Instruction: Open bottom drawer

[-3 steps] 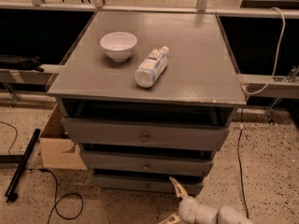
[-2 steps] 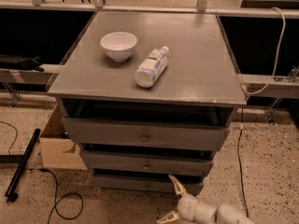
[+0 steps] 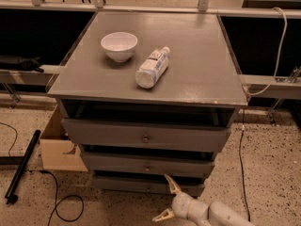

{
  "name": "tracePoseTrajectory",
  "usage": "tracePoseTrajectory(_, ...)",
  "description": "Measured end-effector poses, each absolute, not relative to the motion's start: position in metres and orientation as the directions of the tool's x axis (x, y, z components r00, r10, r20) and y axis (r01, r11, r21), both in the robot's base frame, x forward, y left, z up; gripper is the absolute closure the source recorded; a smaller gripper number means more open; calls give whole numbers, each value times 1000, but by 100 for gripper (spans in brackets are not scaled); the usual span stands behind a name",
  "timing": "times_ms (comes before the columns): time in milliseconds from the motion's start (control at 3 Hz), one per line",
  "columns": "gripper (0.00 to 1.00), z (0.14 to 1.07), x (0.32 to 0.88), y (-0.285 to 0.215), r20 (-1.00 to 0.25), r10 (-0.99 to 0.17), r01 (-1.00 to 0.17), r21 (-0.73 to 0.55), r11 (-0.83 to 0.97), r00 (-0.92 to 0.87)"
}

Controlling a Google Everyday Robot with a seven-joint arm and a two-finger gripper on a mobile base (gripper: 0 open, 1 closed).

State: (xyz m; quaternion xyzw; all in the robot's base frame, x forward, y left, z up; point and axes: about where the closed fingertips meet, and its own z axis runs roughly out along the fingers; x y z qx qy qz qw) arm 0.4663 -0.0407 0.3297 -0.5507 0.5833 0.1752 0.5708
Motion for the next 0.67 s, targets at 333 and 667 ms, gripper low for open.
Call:
tracePoseTrajectory(333, 0, 312, 469, -40, -862, -459, -861, -390, 326, 216)
tracePoseTrajectory(667, 0, 294, 473, -52, -856, -485, -868, -370, 333, 179)
